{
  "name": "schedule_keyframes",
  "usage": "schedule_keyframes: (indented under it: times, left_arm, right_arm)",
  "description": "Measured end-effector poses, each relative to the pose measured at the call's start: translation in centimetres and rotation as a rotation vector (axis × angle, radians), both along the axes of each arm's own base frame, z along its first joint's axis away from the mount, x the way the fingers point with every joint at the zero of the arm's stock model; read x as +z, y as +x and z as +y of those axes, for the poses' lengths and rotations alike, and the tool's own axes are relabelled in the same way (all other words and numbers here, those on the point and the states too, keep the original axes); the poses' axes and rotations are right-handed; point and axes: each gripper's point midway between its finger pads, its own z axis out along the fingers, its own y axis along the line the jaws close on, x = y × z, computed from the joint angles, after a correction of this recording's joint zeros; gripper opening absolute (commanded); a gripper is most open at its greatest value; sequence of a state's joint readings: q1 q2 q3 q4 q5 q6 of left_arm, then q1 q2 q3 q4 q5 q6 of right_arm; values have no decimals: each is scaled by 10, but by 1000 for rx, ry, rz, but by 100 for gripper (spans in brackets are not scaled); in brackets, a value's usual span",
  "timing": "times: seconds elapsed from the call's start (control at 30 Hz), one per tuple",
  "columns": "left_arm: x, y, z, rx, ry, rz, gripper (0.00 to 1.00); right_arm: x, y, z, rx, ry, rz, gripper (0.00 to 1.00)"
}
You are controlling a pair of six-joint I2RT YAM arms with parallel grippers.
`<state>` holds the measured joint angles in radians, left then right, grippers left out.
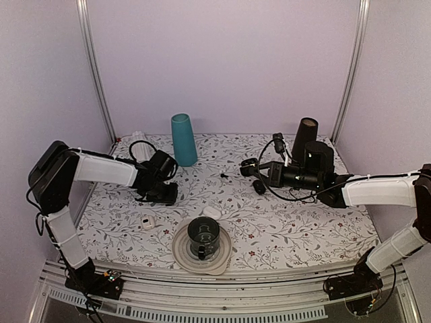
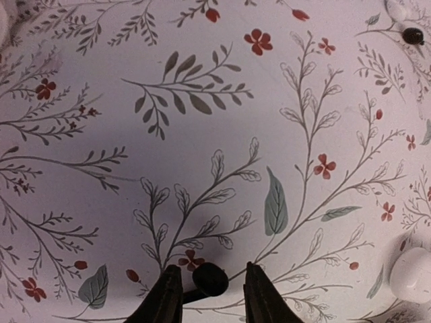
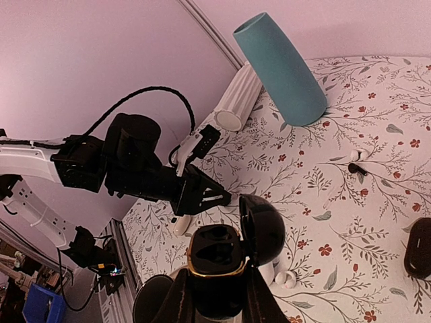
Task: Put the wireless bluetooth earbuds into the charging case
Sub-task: Adjust the right earbud at the center of the board.
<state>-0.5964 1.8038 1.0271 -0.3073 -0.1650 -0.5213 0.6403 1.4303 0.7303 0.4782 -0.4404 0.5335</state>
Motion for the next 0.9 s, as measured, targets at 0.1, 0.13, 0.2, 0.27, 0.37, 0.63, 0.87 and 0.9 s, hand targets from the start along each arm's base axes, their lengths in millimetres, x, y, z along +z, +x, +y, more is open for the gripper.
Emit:
schedule_keyframes:
  times: [0.1, 0.13, 0.2, 0.27, 0.37, 0.63, 0.87, 0.9]
  left_arm:
    - [-1, 0, 1, -33, 22, -4, 41]
    - [-1, 0, 1, -51, 32, -6, 42]
    - [-1, 0, 0, -86, 48, -12, 44]
    - [-1, 0, 0, -119, 63, -15, 45]
    - [-2, -1, -2, -176, 73, -12, 45]
    - [-9, -4, -7, -241, 58, 22, 52]
    - [-10, -5, -7, -242, 5, 48, 52]
    - [-10, -6, -8, -242, -2, 53, 51]
  right_arm:
    - [0, 0, 0, 0, 0, 0, 4]
    - [0, 0, 0, 0, 0, 0, 4]
    - [0, 0, 0, 0, 0, 0, 4]
    - [0, 0, 0, 0, 0, 0, 4]
    - [0, 0, 0, 0, 0, 0, 4]
    - [0, 0, 0, 0, 0, 0, 4]
    - [0, 0, 0, 0, 0, -1, 4]
    - [0, 0, 0, 0, 0, -1, 4]
